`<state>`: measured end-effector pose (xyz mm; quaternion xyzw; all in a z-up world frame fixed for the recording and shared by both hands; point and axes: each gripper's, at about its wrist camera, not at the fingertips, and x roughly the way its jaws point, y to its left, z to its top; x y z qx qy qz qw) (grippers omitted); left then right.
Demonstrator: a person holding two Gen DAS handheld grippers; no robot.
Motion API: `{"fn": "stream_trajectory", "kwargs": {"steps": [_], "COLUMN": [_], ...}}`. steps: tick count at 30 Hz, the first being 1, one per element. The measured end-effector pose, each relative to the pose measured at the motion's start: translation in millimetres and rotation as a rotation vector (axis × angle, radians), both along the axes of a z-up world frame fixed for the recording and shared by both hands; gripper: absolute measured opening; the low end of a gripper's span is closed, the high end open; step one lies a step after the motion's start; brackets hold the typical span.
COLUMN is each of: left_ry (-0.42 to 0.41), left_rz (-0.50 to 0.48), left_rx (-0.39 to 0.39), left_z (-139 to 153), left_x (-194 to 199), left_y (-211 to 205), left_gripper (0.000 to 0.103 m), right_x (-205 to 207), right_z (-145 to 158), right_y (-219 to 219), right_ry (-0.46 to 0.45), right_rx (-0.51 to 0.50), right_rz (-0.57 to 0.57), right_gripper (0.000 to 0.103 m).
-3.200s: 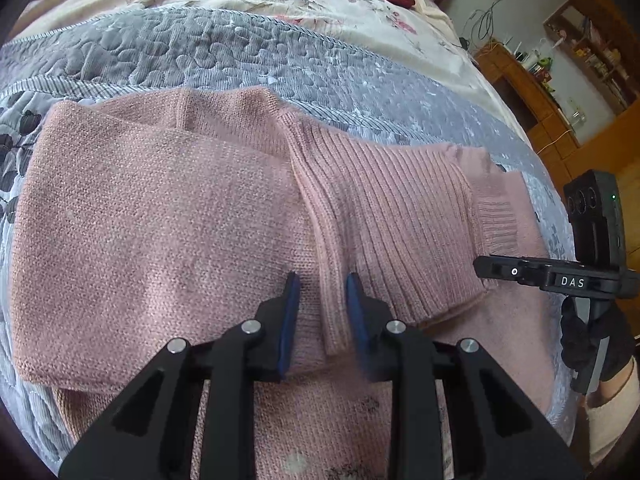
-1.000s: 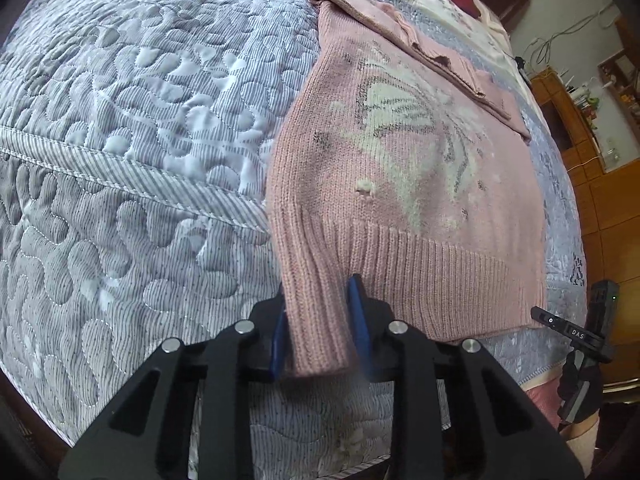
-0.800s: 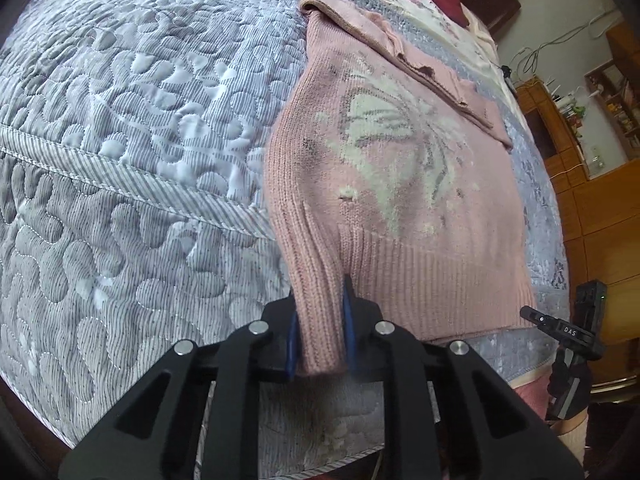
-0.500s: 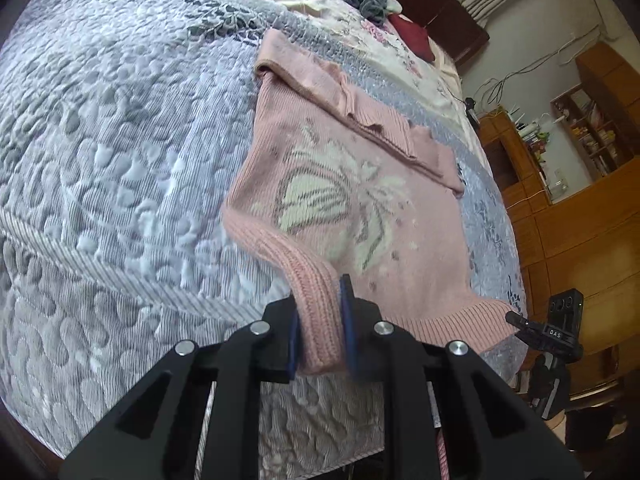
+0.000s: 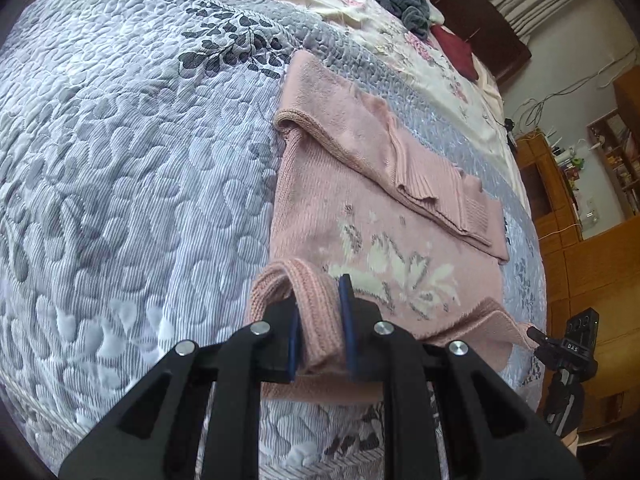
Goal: Fold small clothes
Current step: 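Lift the hem with both grippers and fold it toward the collar, then open both grippers and regrasp the folded hem edge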
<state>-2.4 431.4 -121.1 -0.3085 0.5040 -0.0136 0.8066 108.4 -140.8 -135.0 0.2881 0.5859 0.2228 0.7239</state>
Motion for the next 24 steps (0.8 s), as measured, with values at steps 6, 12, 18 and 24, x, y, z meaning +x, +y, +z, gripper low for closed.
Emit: {"fn": "stream_trajectory", "kwargs": {"steps": [6, 12, 18, 24], "left_ry": [0.044, 0.025, -0.018, -0.062], "left_rz": [0.021, 0.048, 0.044, -0.028], "left_rx": [-0.04, -0.125, -0.077, 0.054], "left_z": [-22.5, -16.2, 6.8, 26.6], "left_x": [28.0, 26.3, 12.4, 15.9], "left_y": [3.8, 18.0, 29.8, 20.5], "left_gripper": [0.019, 0.021, 0.028, 0.038], "right_x": [27.1, 30.1, 26.3, 24.7], "right_z": [-22.3, -19.8, 3.0, 29.2], "right_y": [4.4, 2.4, -18.6, 3.2], "right_ry": [0.05, 0.056, -0.013, -0.115], "right_rx": [-0.026, -0.032, -0.072, -0.16], "right_rz": [-0.002, 0.012, -0.034, 0.088], "right_gripper": [0.011, 0.021, 0.05, 0.051]}}
